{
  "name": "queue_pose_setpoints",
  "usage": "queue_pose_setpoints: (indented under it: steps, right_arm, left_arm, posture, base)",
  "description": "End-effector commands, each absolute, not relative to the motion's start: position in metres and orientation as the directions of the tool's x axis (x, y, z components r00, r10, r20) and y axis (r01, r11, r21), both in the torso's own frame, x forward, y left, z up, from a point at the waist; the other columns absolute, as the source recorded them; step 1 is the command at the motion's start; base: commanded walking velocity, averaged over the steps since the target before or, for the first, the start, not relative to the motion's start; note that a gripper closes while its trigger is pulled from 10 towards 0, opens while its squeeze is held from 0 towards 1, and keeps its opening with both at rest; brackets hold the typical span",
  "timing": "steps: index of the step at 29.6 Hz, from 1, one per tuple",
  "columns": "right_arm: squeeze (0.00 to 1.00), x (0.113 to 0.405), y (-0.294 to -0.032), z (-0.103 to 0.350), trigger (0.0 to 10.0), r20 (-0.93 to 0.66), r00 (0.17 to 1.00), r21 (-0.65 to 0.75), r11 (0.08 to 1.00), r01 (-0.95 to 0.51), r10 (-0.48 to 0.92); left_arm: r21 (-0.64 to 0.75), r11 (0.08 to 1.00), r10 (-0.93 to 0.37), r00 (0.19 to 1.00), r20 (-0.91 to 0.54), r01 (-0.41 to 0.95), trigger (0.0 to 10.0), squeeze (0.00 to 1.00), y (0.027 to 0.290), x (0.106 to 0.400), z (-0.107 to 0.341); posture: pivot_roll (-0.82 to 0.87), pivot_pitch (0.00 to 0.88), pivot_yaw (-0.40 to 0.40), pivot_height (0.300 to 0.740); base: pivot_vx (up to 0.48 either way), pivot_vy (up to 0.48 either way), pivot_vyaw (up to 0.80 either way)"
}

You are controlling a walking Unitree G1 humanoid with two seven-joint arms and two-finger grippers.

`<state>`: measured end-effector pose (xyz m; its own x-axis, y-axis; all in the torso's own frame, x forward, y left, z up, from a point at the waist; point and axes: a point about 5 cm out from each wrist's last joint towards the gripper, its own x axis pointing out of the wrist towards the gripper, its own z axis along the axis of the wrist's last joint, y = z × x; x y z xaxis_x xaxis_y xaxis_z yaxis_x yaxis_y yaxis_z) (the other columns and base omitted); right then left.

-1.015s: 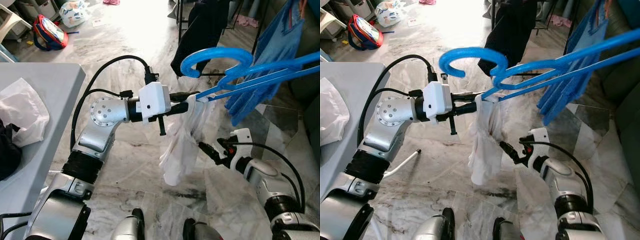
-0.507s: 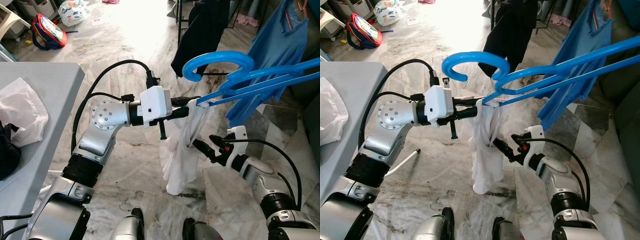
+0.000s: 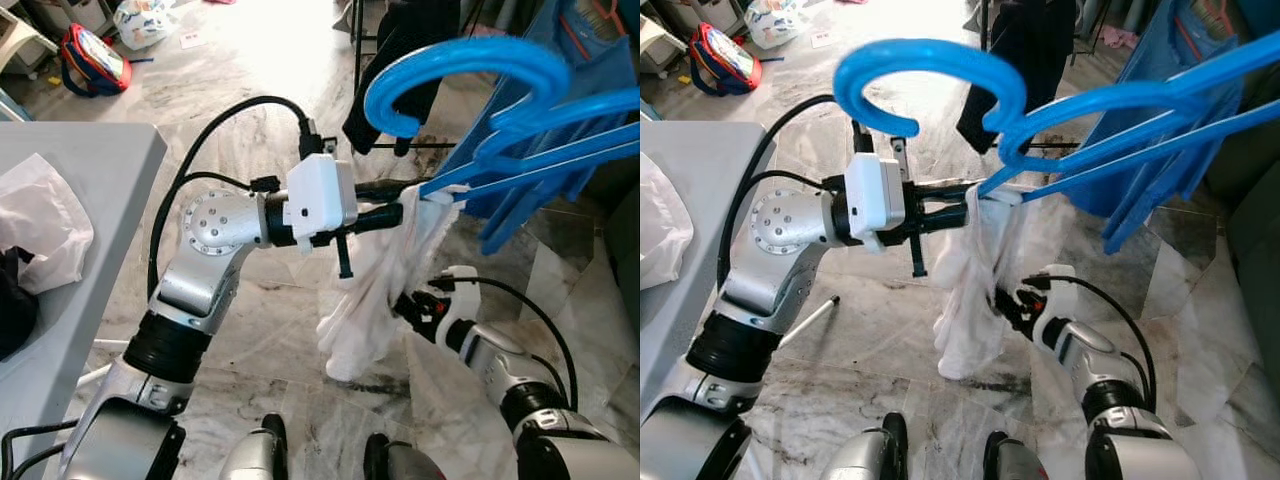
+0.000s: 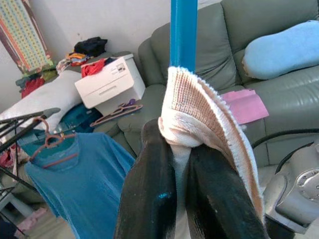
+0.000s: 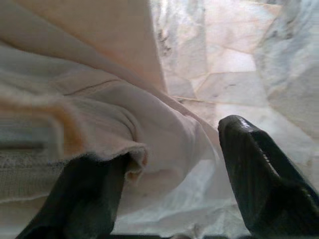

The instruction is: Hang hanger

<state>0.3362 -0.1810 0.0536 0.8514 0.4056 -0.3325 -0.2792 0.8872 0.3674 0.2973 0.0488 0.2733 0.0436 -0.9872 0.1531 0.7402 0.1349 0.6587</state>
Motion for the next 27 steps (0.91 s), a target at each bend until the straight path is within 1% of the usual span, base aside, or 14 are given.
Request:
queue_pose_setpoints:
  steps: [1, 6, 11, 16, 17, 20, 21, 23, 27]
  right_arm:
    - [0.0, 0.331, -0.188, 0.045, 0.0, -0.373, 0.859, 0.37, 0.905, -0.21, 0.351]
    - [0.0, 0.326, -0.205, 0.041, 0.0, -0.391, 0.877, 0.35, 0.926, -0.141, 0.281]
    - [0.0, 0.323, -0.217, 0.041, 0.0, -0.382, 0.889, 0.35, 0.93, -0.114, 0.253]
    - [0.0, 0.317, -0.239, 0.042, 0.0, -0.374, 0.907, 0.336, 0.94, -0.061, 0.193]
    - [0.0, 0.317, -0.239, 0.042, 0.0, -0.374, 0.907, 0.336, 0.94, -0.061, 0.193]
    - [0.0, 0.313, -0.252, 0.043, 0.0, -0.373, 0.914, 0.327, 0.945, -0.028, 0.157]
    - [0.0, 0.313, -0.252, 0.043, 0.0, -0.373, 0.914, 0.327, 0.945, -0.028, 0.157]
    - [0.0, 0.309, -0.263, 0.044, 0.0, -0.372, 0.92, 0.325, 0.946, 0.004, 0.123]
    - [0.0, 0.309, -0.269, 0.046, 0.0, -0.365, 0.925, 0.322, 0.947, 0.017, 0.107]
  left_arm:
    - [0.681, 0.136, -0.984, 0.019, 0.175, 0.719, 0.0, 0.0, 0.048, 0.291, 0.279]
    - [0.677, 0.157, -0.983, 0.047, 0.178, 0.719, 0.0, 0.0, 0.052, 0.294, 0.281]
    - [0.677, 0.163, -0.984, 0.065, 0.169, 0.718, 0.0, 0.0, 0.054, 0.297, 0.278]
    - [0.677, 0.174, -0.983, 0.089, 0.159, 0.715, 0.0, 0.0, 0.057, 0.302, 0.275]
    - [0.677, 0.174, -0.983, 0.089, 0.159, 0.715, 0.0, 0.0, 0.057, 0.302, 0.275]
    - [0.679, 0.182, -0.982, 0.1, 0.159, 0.711, 0.0, 0.0, 0.059, 0.304, 0.275]
    - [0.679, 0.182, -0.982, 0.1, 0.159, 0.711, 0.0, 0.0, 0.059, 0.304, 0.275]
    - [0.682, 0.193, -0.98, 0.109, 0.164, 0.706, 0.0, 0.0, 0.06, 0.306, 0.277]
    - [0.681, 0.198, -0.98, 0.115, 0.165, 0.705, 0.0, 0.0, 0.061, 0.308, 0.277]
  posture:
    - [0.07, 0.281, 0.007, 0.74]
    - [0.07, 0.278, 0.004, 0.74]
    - [0.06, 0.278, 0.004, 0.74]
    - [0.04, 0.278, 0.005, 0.74]
    - [0.04, 0.278, 0.005, 0.74]
    - [0.03, 0.277, 0.004, 0.74]
    - [0.03, 0.277, 0.004, 0.74]
    - [0.03, 0.274, 0.004, 0.74]
    - [0.03, 0.272, 0.006, 0.74]
  base:
    - [0.0, 0.0, 0.0]
    - [0.0, 0.0, 0.0]
    - [0.0, 0.0, 0.0]
    - [0.0, 0.0, 0.0]
    - [0.0, 0.0, 0.0]
    - [0.0, 0.0, 0.0]
    - [0.0, 0.0, 0.0]
    - [0.0, 0.0, 0.0]
    - [0.0, 0.0, 0.0]
